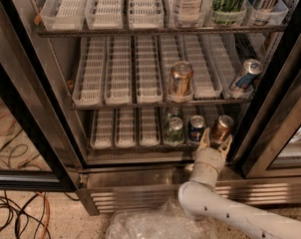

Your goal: Pick orange can from bottom shelf of fridge

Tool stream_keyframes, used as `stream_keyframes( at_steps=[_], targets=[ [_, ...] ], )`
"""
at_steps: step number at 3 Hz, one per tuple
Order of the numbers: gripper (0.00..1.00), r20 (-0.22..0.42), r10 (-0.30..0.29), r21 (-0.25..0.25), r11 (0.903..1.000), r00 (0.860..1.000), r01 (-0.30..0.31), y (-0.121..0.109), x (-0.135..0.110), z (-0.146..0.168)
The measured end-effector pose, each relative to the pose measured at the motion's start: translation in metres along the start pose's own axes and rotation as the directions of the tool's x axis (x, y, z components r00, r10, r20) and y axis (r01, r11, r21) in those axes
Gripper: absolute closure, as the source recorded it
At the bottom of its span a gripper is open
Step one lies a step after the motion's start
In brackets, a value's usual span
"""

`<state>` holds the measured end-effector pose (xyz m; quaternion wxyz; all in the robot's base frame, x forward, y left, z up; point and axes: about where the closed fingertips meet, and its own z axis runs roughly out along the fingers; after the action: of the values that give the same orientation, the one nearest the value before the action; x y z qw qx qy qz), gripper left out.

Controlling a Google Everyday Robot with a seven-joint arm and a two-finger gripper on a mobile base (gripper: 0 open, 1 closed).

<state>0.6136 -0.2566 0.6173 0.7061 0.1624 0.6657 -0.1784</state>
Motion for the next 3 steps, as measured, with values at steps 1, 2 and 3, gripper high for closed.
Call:
stream_keyframes(
  at_steps=[1, 2, 3],
  targets=[
    [0.41, -0.005, 0.003, 0.002, 1.0000, 1.000, -0.003, 0.001, 0.002, 0.001],
    [0.42, -0.009, 0.008, 0.007, 0.9999, 1.000, -0.008, 0.002, 0.002, 0.005],
    [0.41, -0.009, 0.018, 0.019, 0.9997, 1.000, -0.018, 0.002, 0.000, 0.013]
  ],
)
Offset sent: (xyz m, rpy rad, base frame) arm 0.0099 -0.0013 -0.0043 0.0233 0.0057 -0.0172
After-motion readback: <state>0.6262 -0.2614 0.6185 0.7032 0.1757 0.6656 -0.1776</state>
